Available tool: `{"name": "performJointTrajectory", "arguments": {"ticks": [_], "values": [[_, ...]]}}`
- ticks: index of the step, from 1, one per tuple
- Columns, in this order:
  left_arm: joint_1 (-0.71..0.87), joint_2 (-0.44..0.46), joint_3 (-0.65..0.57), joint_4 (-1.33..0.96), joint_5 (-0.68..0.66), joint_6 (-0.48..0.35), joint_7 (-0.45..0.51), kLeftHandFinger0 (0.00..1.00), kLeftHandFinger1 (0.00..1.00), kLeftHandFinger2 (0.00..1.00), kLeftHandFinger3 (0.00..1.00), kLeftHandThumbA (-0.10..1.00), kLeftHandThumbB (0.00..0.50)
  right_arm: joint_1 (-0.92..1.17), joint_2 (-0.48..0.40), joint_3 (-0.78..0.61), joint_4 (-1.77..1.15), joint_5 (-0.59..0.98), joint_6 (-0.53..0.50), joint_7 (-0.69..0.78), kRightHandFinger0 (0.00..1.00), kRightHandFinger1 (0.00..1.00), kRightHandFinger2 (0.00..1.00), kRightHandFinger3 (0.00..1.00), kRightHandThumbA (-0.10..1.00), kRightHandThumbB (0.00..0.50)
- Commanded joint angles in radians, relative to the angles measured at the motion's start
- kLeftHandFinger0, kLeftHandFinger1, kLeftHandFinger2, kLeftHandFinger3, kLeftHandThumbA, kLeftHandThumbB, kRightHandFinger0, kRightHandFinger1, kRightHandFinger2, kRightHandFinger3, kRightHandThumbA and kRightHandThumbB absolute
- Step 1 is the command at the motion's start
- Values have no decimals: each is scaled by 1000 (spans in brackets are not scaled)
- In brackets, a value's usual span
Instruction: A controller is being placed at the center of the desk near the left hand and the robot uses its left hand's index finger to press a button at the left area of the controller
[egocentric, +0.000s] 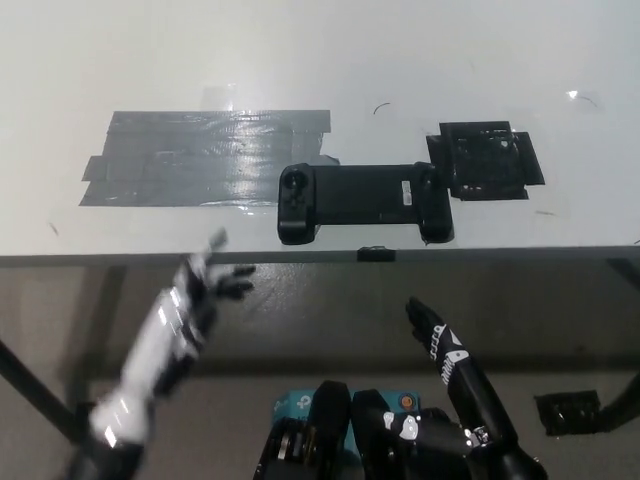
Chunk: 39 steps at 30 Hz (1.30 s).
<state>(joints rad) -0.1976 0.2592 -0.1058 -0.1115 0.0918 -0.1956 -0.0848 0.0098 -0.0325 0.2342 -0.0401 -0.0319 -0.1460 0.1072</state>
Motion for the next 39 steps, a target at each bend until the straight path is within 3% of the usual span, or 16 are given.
{"name": "performJointTrajectory", "arguments": {"ticks": [1, 2, 4, 5, 7, 8, 10, 15, 22, 24, 27, 32, 39], "values": [[-169, 106, 26, -61, -356, 402, -235, 0, 0, 0, 1000, 1000, 397, -2, 1, 1, -43, 2, -43, 17, 1000, 1000, 1000, 1000, 988, 237], [-228, 125, 37, -33, -437, 479, -279, 38, 0, 6, 1000, 1000, 394, -3, -1, 1, -48, 0, -41, 18, 1000, 1000, 1000, 1000, 989, 225], [-296, 149, 44, 12, -495, 550, -331, 90, 3, 141, 1000, 1000, 385, -5, -3, 1, -52, -2, -39, 19, 1000, 1000, 1000, 1000, 989, 223], [-349, 167, 44, 52, -525, 599, -377, 4, 0, 181, 1000, 1000, 361, -6, -3, 0, -53, -2, -38, 18, 1000, 1000, 1000, 1000, 989, 226], [-431, 203, 12, 111, -560, 666, -423, 0, 0, 167, 1000, 1000, 366, -9, -5, -1, -53, -2, -38, 17, 1000, 1000, 1000, 1000, 988, 231], [-467, 228, -21, 147, -592, 666, -436, 0, 0, 201, 1000, 1000, 328, -11, -6, -1, -53, -3, -37, 16, 1000, 1000, 1000, 1000, 988, 232], [-560, 264, -106, 266, -658, 666, -496, 0, 0, 181, 1000, 1000, 352, -10, -6, -3, -54, 0, -37, 15, 1000, 1000, 1000, 1000, 986, 235], [-688, 284, -261, 459, -630, 666, -578, 0, 0, 152, 1000, 1000, 356, 4, -8, 1, -74, -4, -31, 15, 1000, 1000, 1000, 1000, 988, 233], [-792, 276, -404, 622, -536, 666, -677, 0, 0, 204, 1000, 1000, 389, 27, -13, 1, -87, -7, -31, 13, 1000, 1000, 1000, 1000, 987, 237], [-801, 273, -418, 642, -537, 666, -675, 0, 0, 239, 1000, 1000, 379, 25, -16, 0, -89, -9, -32, 14, 1000, 1000, 1000, 1000, 986, 244], [-812, 271, -432, 661, -515, 666, -670, 0, 9, 381, 1000, 1000, 398, 19, -17, 0, -87, -11, -28, 15, 1000, 1000, 1000, 1000, 985, 253], [-824, 258, -456, 713, -521, 666, -674, 0, 2, 399, 1000, 1000, 413, 18, -18, -1, -88, -18, -33, 14, 1000, 1000, 1000, 1000, 968, 232], [-819, 260, -466, 747, -518, 666, -693, 0, 43, 431, 1000, 1000, 413, 18, -15, -5, -98, -16, -16, 16, 1000, 1000, 1000, 1000, 975, 250]]}}
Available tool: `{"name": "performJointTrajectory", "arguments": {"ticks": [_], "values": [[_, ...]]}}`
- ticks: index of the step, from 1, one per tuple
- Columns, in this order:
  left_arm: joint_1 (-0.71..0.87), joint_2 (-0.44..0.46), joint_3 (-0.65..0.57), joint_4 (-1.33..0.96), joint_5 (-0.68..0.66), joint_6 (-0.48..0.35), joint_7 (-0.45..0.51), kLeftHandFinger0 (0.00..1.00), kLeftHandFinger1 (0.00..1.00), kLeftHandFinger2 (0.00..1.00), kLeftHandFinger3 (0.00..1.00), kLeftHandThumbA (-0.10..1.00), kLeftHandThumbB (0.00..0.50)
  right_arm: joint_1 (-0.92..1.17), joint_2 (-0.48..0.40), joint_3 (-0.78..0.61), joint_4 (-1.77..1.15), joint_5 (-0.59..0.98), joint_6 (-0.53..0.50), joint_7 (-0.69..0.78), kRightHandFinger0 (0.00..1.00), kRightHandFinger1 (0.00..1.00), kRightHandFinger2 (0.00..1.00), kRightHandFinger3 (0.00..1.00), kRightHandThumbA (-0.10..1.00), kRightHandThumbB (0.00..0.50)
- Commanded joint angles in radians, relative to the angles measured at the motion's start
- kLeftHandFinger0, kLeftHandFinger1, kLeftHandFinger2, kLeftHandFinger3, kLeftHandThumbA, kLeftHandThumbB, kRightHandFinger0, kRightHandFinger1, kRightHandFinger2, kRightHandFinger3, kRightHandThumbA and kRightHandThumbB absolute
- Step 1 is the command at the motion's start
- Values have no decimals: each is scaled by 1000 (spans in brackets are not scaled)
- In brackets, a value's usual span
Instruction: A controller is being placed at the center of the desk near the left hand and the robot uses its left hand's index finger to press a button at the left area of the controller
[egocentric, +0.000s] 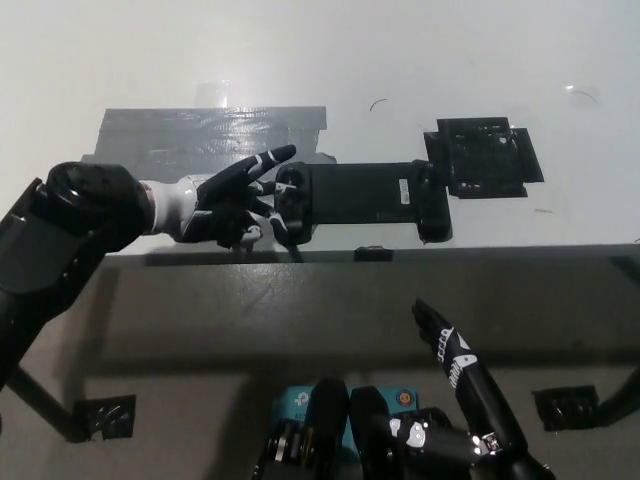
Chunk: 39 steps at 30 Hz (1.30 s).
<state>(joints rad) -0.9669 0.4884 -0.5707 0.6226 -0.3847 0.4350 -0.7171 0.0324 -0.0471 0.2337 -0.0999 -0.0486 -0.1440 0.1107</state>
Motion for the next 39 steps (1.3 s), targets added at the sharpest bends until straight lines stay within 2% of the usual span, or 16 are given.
{"name": "performJointTrajectory", "arguments": {"ticks": [1, 3, 4, 5, 9, 12, 16, 20, 22, 23, 27, 29, 31, 34, 37, 39], "values": [[-54, 34, -9, 22, -45, 35, -57, 0, 50, 448, 1000, 1000, 425, -7, -2, -5, -38, -2, -18, 12, 1000, 1000, 1000, 1000, 977, 250], [-55, 42, -7, 21, -41, 35, -57, 0, 67, 502, 1000, 1000, 431, -10, -1, -6, -41, -1, -15, 12, 1000, 1000, 1000, 1000, 979, 258], [-56, 44, -4, 19, -38, 35, -57, 0, 110, 576, 1000, 1000, 434, -11, -2, -7, -43, -2, -12, 12, 1000, 1000, 1000, 1000, 980, 259], [-59, 48, 1, 20, -29, 35, -58, 0, 176, 698, 1000, 1000, 436, -14, -1, -8, -41, -2, -12, 11, 1000, 1000, 1000, 1000, 981, 259], [-63, 54, 4, 11, -13, 35, -56, 13, 311, 876, 1000, 1000, 436, -17, -1, -9, -41, -2, -11, 12, 1000, 1000, 1000, 1000, 981, 256], [-62, 56, 6, 7, -10, 35, -60, 37, 362, 835, 1000, 1000, 428, -19, 0, -7, -40, -4, -8, 12, 1000, 1000, 1000, 1000, 980, 259], [-66, 52, 10, 24, -23, 35, -70, 10, 335, 771, 1000, 1000, 436, -22, 1, -6, -37, -7, -13, 12, 1000, 1000, 1000, 1000, 981, 260], [-78, 50, 15, 44, -20, 35, -78, 0, 236, 647, 1000, 1000, 443, -28, 0, -6, -39, -8, -7, 13, 1000, 1000, 1000, 1000, 982, 262], [-89, 50, 17, 56, -20, 35, -85, 0, 127, 535, 1000, 1000, 448, -33, -1, -7, -40, -5, -2, 15, 1000, 1000, 1000, 1000, 982, 265], [-92, 52, 18, 55, -17, 35, -85, 0, 123, 536, 1000, 1000, 443, -34, -1, -8, -40, -4, -1, 15, 1000, 1000, 1000, 1000, 981, 266], [-99, 67, 23, 33, -18, 35, -76, 0, 18, 398, 1000, 1000, 437, -41, -4, -8, -36, -6, 2, 18, 1000, 1000, 1000, 1000, 981, 270], [-103, 67, 30, 36, -22, 35, -82, 0, 11, 390, 1000, 1000, 441, -45, -3, -9, -35, -3, 2, 20, 1000, 1000, 1000, 1000, 982, 270], [-114, 60, 37, 68, -32, 35, -120, 0, 0, 371, 1000, 1000, 446, -46, -1, -10, -33, 6, 2, 23, 1000, 1000, 1000, 1000, 972, 267], [-147, 55, 7, 157, -116, 35, -197, 0, 0, 306, 1000, 1000, 468, -44, -2, -8, -35, 3, 4, 26, 1000, 1000, 1000, 1000, 974, 268], [-171, 44, 31, 245, -180, 35, -270, 0, 0, 185, 1000, 1000, 500, -48, 0, -9, -32, 1, -2, 26, 1000, 1000, 1000, 1000, 978, 271], [-189, 33, 44, 290, -158, 35, -298, 0, 0, 181, 1000, 1000, 498, -50, -1, -12, -33, 3, 0, 26, 1000, 1000, 1000, 1000, 977, 275]]}}
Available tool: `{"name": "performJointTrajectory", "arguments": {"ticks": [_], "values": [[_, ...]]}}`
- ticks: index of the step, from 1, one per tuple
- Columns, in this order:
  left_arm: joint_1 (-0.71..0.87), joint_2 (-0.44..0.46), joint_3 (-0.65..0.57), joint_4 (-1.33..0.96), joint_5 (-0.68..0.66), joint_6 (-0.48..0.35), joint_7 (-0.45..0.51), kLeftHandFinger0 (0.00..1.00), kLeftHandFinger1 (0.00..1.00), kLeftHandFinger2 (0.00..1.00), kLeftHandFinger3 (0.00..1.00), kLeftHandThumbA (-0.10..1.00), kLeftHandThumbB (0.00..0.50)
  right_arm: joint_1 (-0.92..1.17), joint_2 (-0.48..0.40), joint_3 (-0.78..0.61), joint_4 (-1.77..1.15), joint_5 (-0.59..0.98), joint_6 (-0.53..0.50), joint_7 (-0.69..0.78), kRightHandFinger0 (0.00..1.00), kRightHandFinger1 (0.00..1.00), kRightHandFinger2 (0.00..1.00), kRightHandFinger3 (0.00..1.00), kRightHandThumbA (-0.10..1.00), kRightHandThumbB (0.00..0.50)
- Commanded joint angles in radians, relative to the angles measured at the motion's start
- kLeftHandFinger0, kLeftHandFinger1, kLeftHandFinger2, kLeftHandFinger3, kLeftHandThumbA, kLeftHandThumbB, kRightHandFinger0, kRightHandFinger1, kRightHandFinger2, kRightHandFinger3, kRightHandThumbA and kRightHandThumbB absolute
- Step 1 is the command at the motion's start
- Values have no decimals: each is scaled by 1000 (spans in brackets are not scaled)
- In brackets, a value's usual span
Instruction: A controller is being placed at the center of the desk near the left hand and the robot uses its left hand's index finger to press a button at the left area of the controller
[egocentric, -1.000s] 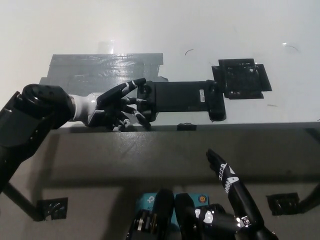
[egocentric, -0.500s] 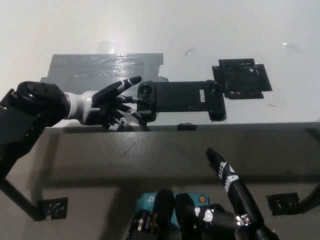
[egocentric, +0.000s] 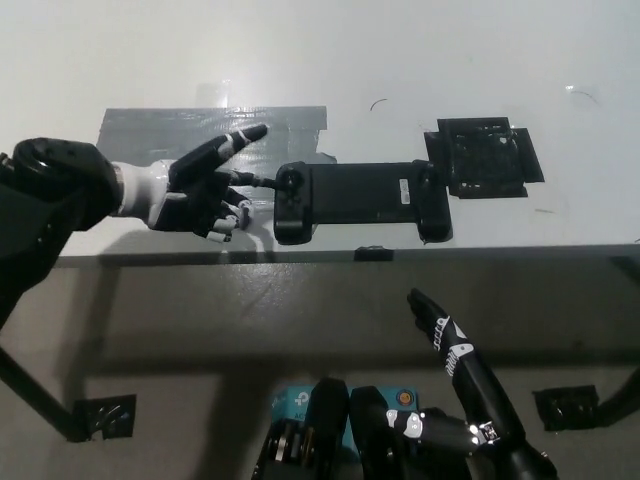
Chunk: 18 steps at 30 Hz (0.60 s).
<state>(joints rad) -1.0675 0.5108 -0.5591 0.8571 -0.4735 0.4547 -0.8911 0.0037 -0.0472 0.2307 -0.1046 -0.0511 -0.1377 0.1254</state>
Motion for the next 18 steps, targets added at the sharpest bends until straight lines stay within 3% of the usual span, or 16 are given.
{"name": "performJointTrajectory", "arguments": {"ticks": [1, 13, 18], "values": [[-98, 4, 36, 77, -63, 15, -130, 0, 0, 186, 1000, 1000, 490, -22, -1, -10, -32, 5, -3, 11, 1000, 1000, 1000, 1000, 977, 276], [-109, -22, 33, 115, 30, 15, -111, 0, 0, 256, 1000, 1000, 483, -33, 1, -18, -34, 10, -3, 11, 1000, 1000, 1000, 1000, 959, 271], [-109, -31, 22, 101, 46, 15, -96, 0, 0, 408, 1000, 1000, 489, -34, 1, -19, -32, 10, -2, 10, 1000, 1000, 1000, 1000, 965, 279]]}}
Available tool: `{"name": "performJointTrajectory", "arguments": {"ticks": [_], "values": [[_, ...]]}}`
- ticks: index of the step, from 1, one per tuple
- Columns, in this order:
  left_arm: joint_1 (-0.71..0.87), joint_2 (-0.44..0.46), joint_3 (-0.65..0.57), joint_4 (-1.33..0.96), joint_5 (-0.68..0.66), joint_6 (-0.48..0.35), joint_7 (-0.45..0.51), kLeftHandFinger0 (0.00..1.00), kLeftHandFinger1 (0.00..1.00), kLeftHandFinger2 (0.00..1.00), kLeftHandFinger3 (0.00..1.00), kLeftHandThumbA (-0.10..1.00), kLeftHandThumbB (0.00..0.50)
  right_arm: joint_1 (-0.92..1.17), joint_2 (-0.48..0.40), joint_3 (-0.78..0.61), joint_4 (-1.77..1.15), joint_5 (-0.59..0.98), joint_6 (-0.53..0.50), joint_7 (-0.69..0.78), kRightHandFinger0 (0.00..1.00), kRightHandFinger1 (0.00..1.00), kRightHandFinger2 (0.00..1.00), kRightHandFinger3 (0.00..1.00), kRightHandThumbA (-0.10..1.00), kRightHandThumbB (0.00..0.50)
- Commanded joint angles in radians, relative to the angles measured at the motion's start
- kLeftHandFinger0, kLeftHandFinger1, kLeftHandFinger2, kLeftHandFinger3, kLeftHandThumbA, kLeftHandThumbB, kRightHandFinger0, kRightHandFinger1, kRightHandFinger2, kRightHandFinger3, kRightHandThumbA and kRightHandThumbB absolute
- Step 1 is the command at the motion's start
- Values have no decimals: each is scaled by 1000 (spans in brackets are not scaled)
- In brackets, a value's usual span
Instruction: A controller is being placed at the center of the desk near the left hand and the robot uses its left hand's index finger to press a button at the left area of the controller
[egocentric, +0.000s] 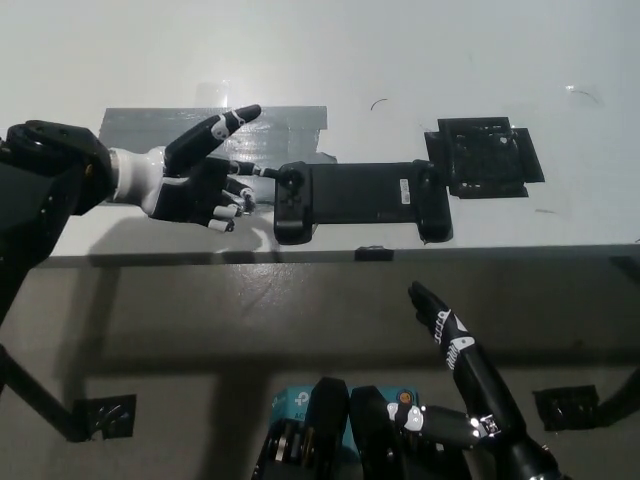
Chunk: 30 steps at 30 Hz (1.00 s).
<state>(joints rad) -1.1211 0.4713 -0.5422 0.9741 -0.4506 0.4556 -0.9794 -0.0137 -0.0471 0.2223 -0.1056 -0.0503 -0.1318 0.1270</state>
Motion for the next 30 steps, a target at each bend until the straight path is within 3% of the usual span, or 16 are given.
{"name": "performJointTrajectory", "arguments": {"ticks": [1, 5, 7, 10, 13, 15, 25, 30], "values": [[-56, 5, 5, -11, 25, 14, -14, 0, 0, 429, 1000, 1000, 491, -16, 2, -9, -32, 8, -7, 9, 1000, 1000, 1000, 1000, 967, 283], [-63, -10, 9, 29, 15, 14, -27, 0, 0, 415, 1000, 1000, 484, -19, 3, -8, -30, 5, -9, 8, 1000, 1000, 1000, 1000, 971, 287], [-55, -7, 7, 5, 23, 14, -13, 0, 0, 302, 1000, 1000, 484, -22, 2, -8, -31, 9, -8, 11, 1000, 1000, 1000, 1000, 972, 288], [-52, -8, 11, 4, 35, 14, 3, 0, 0, 260, 1000, 1000, 486, -25, 2, -9, -32, 12, -9, 11, 1000, 1000, 1000, 1000, 966, 281], [-44, -2, 17, -11, 53, 14, 3, 0, 0, 311, 1000, 1000, 488, -25, 1, -11, -36, 15, 1, 14, 1000, 1000, 1000, 1000, 962, 278], [-45, 0, 21, -9, 65, 14, 5, 0, 0, 409, 1000, 1000, 487, -28, 1, -12, -35, 13, 2, 12, 1000, 1000, 1000, 1000, 961, 278], [-25, 0, 44, -21, 112, 14, 7, 0, 0, 412, 1000, 1000, 499, -28, 3, -9, -33, 11, -1, 14, 1000, 1000, 1000, 1000, 960, 280], [-14, -4, 59, -36, 123, 14, 17, 0, 0, 366, 1000, 1000, 484, -31, 3, -9, -32, 4, 1, 12, 1000, 1000, 1000, 1000, 959, 278]]}}
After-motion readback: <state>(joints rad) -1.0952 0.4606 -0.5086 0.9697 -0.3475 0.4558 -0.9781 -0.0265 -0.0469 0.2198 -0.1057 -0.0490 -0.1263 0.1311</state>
